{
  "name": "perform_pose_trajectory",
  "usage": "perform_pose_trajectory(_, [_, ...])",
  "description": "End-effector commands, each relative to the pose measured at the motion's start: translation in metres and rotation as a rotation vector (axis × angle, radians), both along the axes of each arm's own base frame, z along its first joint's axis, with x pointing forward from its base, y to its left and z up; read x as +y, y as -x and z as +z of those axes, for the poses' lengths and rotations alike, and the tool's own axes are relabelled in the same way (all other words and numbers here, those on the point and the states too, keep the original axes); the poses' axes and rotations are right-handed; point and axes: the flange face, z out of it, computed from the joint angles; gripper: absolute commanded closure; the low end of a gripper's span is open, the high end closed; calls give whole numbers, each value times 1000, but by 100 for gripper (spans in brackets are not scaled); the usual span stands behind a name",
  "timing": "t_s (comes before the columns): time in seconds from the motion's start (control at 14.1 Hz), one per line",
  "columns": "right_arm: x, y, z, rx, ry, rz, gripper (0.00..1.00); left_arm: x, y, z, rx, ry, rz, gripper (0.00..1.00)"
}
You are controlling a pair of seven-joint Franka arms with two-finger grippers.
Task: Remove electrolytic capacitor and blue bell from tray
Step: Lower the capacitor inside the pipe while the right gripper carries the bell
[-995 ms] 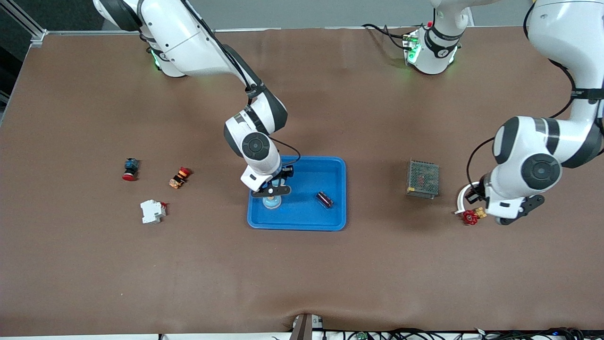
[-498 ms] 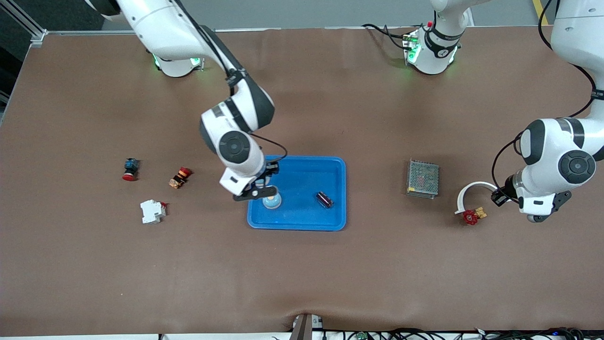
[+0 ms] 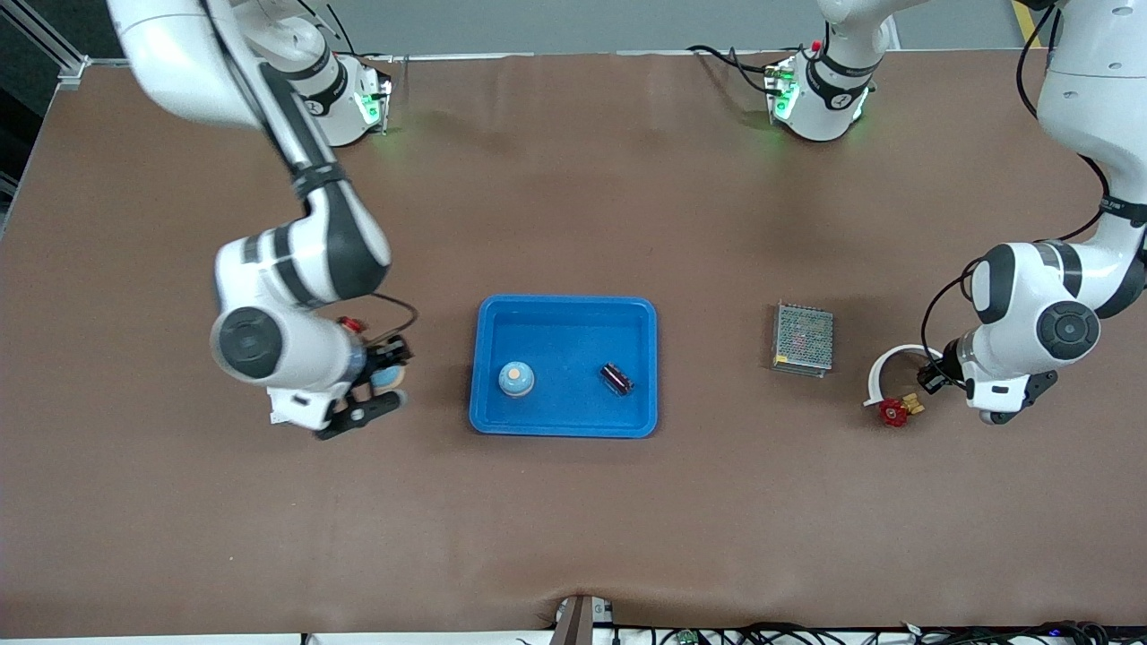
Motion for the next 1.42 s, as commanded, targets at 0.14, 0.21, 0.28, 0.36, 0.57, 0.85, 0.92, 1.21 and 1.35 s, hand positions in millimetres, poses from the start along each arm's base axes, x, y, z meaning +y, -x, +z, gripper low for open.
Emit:
perform_pose_trajectory(0.14, [-79, -18, 6, -23, 60, 239, 54, 3, -1, -7, 0, -9, -26, 57])
perform_pose_trajectory(0.21, [-93, -21, 6, -22, 62, 263, 54, 3, -2, -5, -4, -11, -26, 13])
perform_pose_trajectory(0.28, [-109, -22, 4, -18, 54, 285, 54, 2, -3, -1, -11, -12, -25, 0])
perform_pose_trajectory(0.36, [-124, -25, 3, -21, 45, 318, 54, 1, -4, 1, -9, -14, -27, 0])
perform_pose_trajectory(0.57, [-165, -38, 3, -109, 39, 467, 54, -4, -8, 18, -28, -23, -38, 0])
perform_pose_trajectory(0.85, [-217, -45, -23, -125, 23, 579, 54, -27, -22, 49, -30, -25, -55, 0])
perform_pose_trajectory(0.92, [-230, -46, -34, -126, 17, 598, 54, -39, -26, 59, -37, -21, -70, 0])
perform_pose_trajectory(1.21, [-249, -49, -69, -142, 12, 676, 54, -95, -45, 98, -73, 13, -136, 0])
perform_pose_trajectory(1.35, [-255, -48, -87, -137, 5, 701, 54, -133, -49, 109, -96, 34, -162, 0])
